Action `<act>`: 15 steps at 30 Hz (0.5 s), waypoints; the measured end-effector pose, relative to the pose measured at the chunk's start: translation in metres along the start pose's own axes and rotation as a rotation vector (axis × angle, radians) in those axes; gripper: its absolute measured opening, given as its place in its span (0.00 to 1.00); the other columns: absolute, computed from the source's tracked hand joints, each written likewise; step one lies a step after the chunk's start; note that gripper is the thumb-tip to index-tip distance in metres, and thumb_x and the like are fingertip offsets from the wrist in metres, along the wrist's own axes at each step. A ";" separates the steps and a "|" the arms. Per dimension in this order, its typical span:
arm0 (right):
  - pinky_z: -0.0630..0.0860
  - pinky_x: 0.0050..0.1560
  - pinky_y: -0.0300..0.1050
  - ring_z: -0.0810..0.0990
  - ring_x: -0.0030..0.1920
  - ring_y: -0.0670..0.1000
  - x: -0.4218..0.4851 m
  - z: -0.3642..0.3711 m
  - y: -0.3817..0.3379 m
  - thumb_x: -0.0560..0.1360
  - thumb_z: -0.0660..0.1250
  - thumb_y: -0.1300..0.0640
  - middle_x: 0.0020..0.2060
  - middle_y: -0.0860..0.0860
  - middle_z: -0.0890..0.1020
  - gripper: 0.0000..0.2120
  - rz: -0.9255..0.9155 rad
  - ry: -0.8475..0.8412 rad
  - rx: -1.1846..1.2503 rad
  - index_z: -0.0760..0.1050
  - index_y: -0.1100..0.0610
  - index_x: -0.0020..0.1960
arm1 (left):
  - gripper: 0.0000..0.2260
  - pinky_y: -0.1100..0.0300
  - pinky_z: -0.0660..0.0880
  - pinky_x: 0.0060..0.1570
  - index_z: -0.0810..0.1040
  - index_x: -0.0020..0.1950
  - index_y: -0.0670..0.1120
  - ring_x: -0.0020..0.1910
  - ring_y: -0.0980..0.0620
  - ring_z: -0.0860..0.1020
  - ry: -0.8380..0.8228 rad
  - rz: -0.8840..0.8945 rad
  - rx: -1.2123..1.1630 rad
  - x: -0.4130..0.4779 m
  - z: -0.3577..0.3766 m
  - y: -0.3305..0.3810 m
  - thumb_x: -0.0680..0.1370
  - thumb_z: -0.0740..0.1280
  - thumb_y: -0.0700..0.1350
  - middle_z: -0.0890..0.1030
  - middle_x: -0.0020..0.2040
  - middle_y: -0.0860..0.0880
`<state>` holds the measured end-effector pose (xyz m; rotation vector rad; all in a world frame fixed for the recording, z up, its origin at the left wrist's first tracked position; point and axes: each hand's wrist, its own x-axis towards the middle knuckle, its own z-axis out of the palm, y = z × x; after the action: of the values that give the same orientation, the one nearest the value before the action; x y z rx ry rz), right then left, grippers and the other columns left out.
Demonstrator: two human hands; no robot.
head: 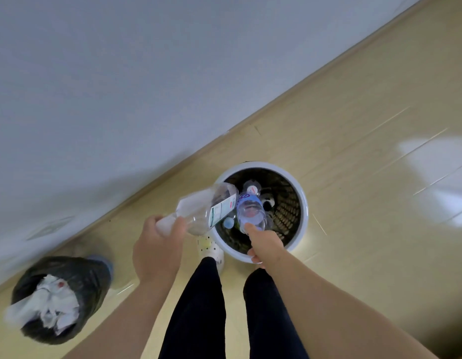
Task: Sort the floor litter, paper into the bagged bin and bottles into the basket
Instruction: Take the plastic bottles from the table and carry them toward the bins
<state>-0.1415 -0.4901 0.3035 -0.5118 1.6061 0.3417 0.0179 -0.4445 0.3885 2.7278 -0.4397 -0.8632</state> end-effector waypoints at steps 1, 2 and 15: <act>0.68 0.32 0.38 0.70 0.30 0.47 0.003 0.003 -0.003 0.78 0.58 0.45 0.35 0.52 0.74 0.15 -0.008 -0.011 -0.040 0.70 0.56 0.42 | 0.20 0.59 0.63 0.31 0.73 0.49 0.46 0.34 0.53 0.71 0.042 -0.001 -0.025 0.006 -0.003 -0.005 0.66 0.59 0.58 0.73 0.35 0.54; 0.68 0.33 0.40 0.70 0.30 0.48 0.003 0.004 -0.007 0.78 0.57 0.46 0.37 0.53 0.75 0.15 -0.012 -0.023 -0.086 0.70 0.57 0.45 | 0.19 0.59 0.63 0.31 0.73 0.49 0.45 0.34 0.51 0.71 0.085 -0.010 -0.050 0.011 -0.006 -0.009 0.67 0.59 0.57 0.73 0.35 0.53; 0.68 0.32 0.41 0.74 0.37 0.52 0.052 0.044 -0.030 0.77 0.57 0.44 0.47 0.57 0.76 0.25 0.040 0.044 -0.254 0.68 0.63 0.63 | 0.18 0.58 0.69 0.37 0.72 0.54 0.46 0.37 0.50 0.73 0.061 -0.190 -0.227 0.064 0.011 -0.037 0.72 0.63 0.57 0.73 0.37 0.55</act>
<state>-0.0905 -0.4999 0.2498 -0.6850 1.6266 0.5728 0.0688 -0.4349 0.3348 2.6047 -0.0651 -0.8165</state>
